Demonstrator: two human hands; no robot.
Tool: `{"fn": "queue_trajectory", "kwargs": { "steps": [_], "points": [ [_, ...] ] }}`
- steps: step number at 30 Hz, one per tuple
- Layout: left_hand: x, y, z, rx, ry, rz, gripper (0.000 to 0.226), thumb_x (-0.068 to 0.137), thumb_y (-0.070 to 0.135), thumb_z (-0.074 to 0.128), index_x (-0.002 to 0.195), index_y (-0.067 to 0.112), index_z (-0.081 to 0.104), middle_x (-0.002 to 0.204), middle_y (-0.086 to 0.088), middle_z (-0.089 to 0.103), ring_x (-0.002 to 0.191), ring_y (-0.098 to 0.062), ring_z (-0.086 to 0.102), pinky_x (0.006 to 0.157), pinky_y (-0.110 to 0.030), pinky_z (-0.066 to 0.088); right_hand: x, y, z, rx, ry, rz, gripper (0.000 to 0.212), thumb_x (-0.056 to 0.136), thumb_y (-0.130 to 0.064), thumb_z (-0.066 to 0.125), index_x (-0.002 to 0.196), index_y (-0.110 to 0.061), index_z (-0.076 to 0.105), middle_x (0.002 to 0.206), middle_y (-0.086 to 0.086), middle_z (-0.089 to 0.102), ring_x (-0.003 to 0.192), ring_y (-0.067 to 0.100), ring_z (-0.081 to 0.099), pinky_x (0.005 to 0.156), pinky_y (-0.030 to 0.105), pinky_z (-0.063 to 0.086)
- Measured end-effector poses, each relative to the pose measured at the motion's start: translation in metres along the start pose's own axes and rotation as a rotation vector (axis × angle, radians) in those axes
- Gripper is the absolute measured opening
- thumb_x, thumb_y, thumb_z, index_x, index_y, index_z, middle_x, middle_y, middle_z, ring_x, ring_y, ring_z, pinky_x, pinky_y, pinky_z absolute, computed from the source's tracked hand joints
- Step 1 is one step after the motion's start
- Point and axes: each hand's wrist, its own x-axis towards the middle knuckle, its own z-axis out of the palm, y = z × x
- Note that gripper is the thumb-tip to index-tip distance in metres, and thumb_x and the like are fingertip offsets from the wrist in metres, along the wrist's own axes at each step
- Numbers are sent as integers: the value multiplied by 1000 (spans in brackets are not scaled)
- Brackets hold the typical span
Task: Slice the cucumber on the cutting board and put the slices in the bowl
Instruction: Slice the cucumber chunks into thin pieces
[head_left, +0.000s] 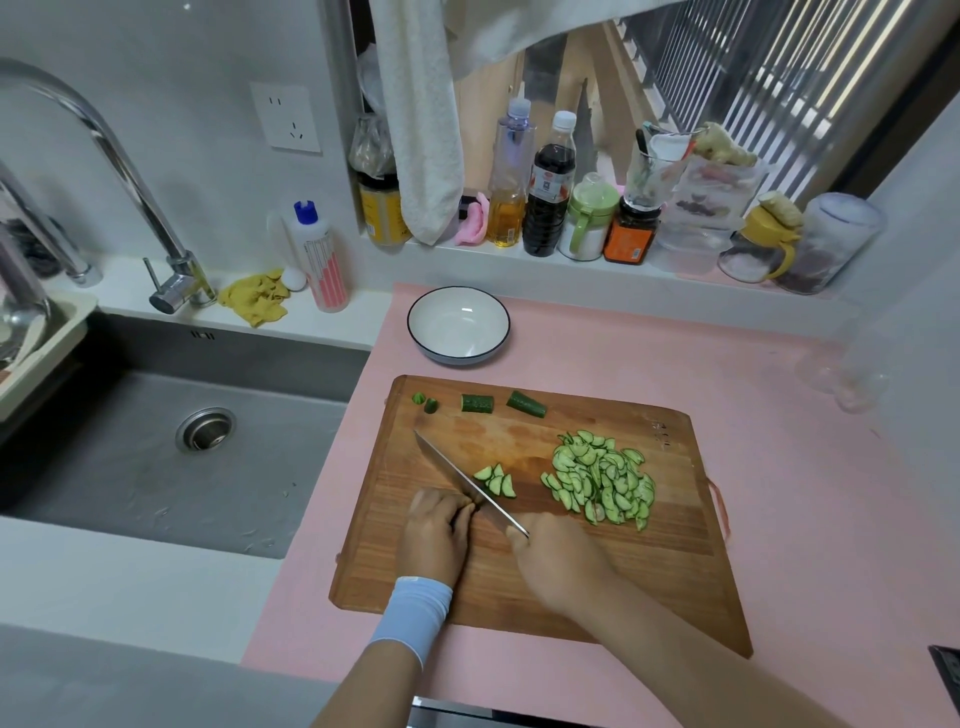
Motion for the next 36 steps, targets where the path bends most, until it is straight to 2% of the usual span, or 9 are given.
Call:
{"fn": "queue_trajectory", "kwargs": {
  "steps": [10, 14, 19, 22, 25, 27, 30, 32, 36],
  "points": [
    [0, 2, 2, 22, -57, -7, 11, 79, 13, 77, 85, 17, 68, 88, 6, 61, 88, -15, 51, 79, -23, 44, -24, 25, -12, 80, 22, 73, 37, 101, -39, 47, 67, -25, 52, 62, -3, 60, 61, 17, 58, 57, 33, 43],
    [6, 3, 6, 30, -103, -29, 14, 79, 16, 78, 84, 18, 65, 88, 8, 57, 87, -13, 47, 79, -25, 44, -28, 37, -26, 128, 66, 83, 32, 102, -40, 46, 80, -24, 64, 71, -3, 66, 72, 16, 64, 72, 35, 51],
    [18, 20, 9, -125, -222, -141, 17, 87, 20, 71, 103, 20, 67, 99, 11, 60, 97, -8, 53, 89, -22, 43, -29, 51, -41, 69, 134, 10, 24, 103, -40, 45, 96, -39, 68, 72, -7, 65, 71, 10, 62, 63, 28, 46],
    [32, 30, -4, -267, -23, -363, 20, 95, 7, 54, 103, 21, 66, 104, 5, 64, 100, -15, 59, 92, -26, 43, -32, 60, -50, -170, 249, -103, 35, 102, -40, 45, 134, -52, 56, 86, -10, 71, 72, 9, 60, 62, 28, 48],
    [55, 33, -35, -333, 161, -493, 30, 95, -2, 46, 92, 21, 64, 100, 3, 66, 98, -17, 59, 91, -25, 42, -30, 73, -57, -480, 275, -240, 40, 101, -36, 48, 141, -42, 49, 97, -7, 70, 81, 15, 65, 63, 30, 47],
    [70, 41, -49, -364, 73, -498, 26, 94, 3, 52, 90, 24, 67, 100, 9, 68, 96, -9, 60, 88, -19, 43, -26, 80, -61, -599, 279, -325, 38, 96, -33, 58, 133, -38, 53, 86, -4, 68, 72, 19, 65, 53, 31, 44],
    [80, 61, -44, -349, -341, -341, 17, 81, 24, 77, 92, 35, 71, 100, 18, 68, 93, 4, 60, 85, -16, 47, -14, 92, -62, -685, 272, -377, 60, 51, -31, 97, 107, -33, 76, 53, -4, 53, 39, 17, 49, 34, 24, 25],
    [77, 73, -29, -206, -602, -235, 35, 68, 45, 84, 100, 41, 69, 108, 22, 62, 102, 5, 55, 91, -16, 44, -6, 98, -61, -666, 266, -373, 65, 38, -28, 100, 99, -30, 78, 49, -4, 49, 35, 17, 45, 34, 24, 20],
    [75, 82, -5, -40, -633, -205, 34, 76, 44, 79, 109, 39, 69, 105, 24, 57, 106, -1, 49, 93, -19, 40, -2, 97, -66, -656, 238, -420, 64, 37, -16, 97, 97, -25, 77, 48, -3, 47, 35, 18, 44, 32, 24, 25]
  ]
}}
